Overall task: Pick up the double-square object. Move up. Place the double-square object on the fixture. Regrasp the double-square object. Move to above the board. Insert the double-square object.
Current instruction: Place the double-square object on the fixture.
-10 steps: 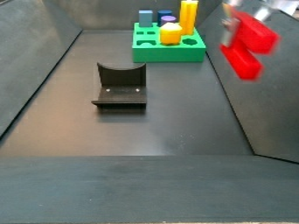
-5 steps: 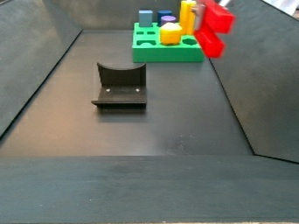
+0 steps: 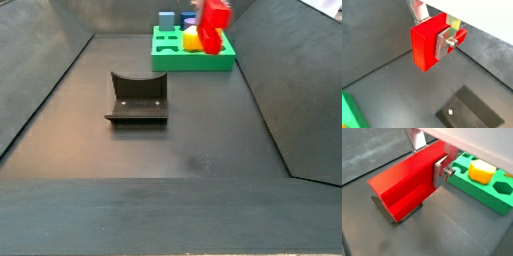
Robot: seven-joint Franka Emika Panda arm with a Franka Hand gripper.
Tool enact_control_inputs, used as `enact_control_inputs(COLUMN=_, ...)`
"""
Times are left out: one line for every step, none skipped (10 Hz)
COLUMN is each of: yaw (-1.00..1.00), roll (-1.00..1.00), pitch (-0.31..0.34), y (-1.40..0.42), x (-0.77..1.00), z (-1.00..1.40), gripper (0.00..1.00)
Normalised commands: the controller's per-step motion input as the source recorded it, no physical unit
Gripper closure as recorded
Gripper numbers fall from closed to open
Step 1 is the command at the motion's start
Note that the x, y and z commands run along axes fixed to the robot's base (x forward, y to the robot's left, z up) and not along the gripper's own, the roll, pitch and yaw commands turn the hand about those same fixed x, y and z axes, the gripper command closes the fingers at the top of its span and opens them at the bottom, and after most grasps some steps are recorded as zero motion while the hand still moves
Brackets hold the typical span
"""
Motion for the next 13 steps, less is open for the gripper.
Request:
enact_control_inputs(yaw=0.03, roll=0.03, pitch=0.066, y=-0.26, x=1.00, z=-0.02, gripper=1.00)
enact_control_inputs(yaw=0.03, roll=0.05, pitch=0.081, y=-0.22, x=1.00, z=-0.02, gripper=1.00)
enact_control_inputs(yaw=-0.10, roll=-1.00, pitch=0.106, y=0.19, x=1.00, z=-0.04, gripper=1.00)
enact_control_inputs(yaw=-0.11, roll=-1.00, pitch=0.112, y=0.23, x=1.00, z=-0.04, gripper=1.00)
enact_control_inputs(yaw=-0.12, roll=-1.00, pitch=0.114, y=0.22, x=1.00, z=-0.03, gripper=1.00)
enact_control_inputs(yaw=-0.12, roll=-1.00, pitch=0.123, y=0.17, x=1.00, z=-0.01, gripper=1.00)
enact_control_inputs(yaw=-0.12, roll=-1.00, pitch=0.124, y=0.16, x=1.00, z=-0.01, gripper=1.00)
enact_control_inputs(yaw=-0.13, roll=-1.00, pitch=0.124, y=0.14, x=1.00, z=-0.01, gripper=1.00)
enact_control_inputs(yaw=-0.13, roll=-1.00, pitch=0.124, y=0.13, x=1.00, z=-0.01, gripper=1.00)
enact_control_inputs(yaw=-0.14, roll=-1.00, pitch=0.124, y=0.11, x=0.91, z=-0.01, gripper=1.00)
enact_control_inputs(yaw=-0.16, roll=-1.00, pitch=0.122, y=0.07, x=0.74, z=-0.01, gripper=1.00)
enact_control_inputs(yaw=-0.17, roll=-1.00, pitch=0.121, y=0.06, x=0.61, z=-0.01, gripper=1.00)
enact_control_inputs(yaw=-0.19, roll=-1.00, pitch=0.117, y=0.05, x=0.50, z=-0.01, gripper=1.00)
